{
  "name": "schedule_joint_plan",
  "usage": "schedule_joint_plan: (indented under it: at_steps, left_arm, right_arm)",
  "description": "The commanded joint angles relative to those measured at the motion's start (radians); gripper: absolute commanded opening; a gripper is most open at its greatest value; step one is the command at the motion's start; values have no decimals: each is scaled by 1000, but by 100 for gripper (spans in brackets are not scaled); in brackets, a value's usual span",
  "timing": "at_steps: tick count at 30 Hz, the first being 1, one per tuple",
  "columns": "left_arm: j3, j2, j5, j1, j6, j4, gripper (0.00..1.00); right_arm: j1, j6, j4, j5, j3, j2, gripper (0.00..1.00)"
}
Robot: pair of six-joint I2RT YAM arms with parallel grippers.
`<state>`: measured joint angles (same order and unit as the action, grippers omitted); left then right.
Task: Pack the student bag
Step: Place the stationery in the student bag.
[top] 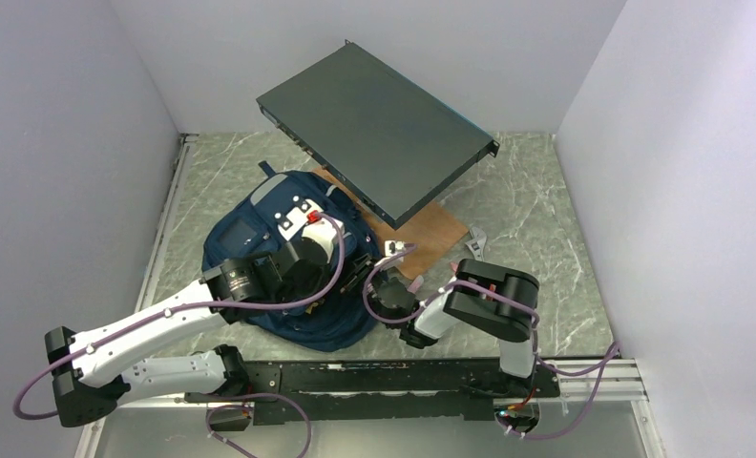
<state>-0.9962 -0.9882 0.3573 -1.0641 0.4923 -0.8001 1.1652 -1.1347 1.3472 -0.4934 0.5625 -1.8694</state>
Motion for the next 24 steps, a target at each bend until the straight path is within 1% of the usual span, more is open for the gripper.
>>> schedule_joint_plan:
  at_steps: [1,3,7,8,10,11,12,14,15,16,18,20,22,24]
  left_arm:
    - [-25,38,-165,-13,53,88,0]
    - [-29,45,-141,-11,57,66,0]
    - [-20,79,-120,8,67,61,0]
    - [-16,88,-117,15,72,66,0]
    - [-9,104,-116,30,81,74,0]
    - [-9,110,-118,35,83,76,0]
    - [-7,115,-118,39,83,75,0]
    - [-6,126,-118,42,85,71,0]
    - [-4,131,-119,44,87,70,0]
    - [-3,137,-124,45,92,73,0]
    - [-1,146,-147,45,95,84,0]
    - [-3,150,-174,47,98,93,0]
    - [-12,144,-193,47,99,83,0]
    - [-21,140,-206,47,103,65,0]
  right_arm:
    - [-1,79,136,-11,94,-58,20]
    - [-1,85,120,10,85,-60,27]
    - [3,98,73,97,41,-45,33]
    - [3,91,75,130,23,-41,37]
    - [-6,93,96,231,-21,-27,48]
    - [-19,101,93,307,-37,-11,54]
    - [-30,89,61,371,-49,9,56]
    - [-50,68,-30,463,-63,49,57]
    - [-56,58,-88,484,-64,63,56]
    - [-59,51,-100,519,-63,71,54]
    - [-58,44,-78,537,-57,70,45]
    - [-58,34,-53,531,-33,52,33]
    - [-58,26,-47,502,2,44,17]
    - [-58,28,-24,438,21,51,10]
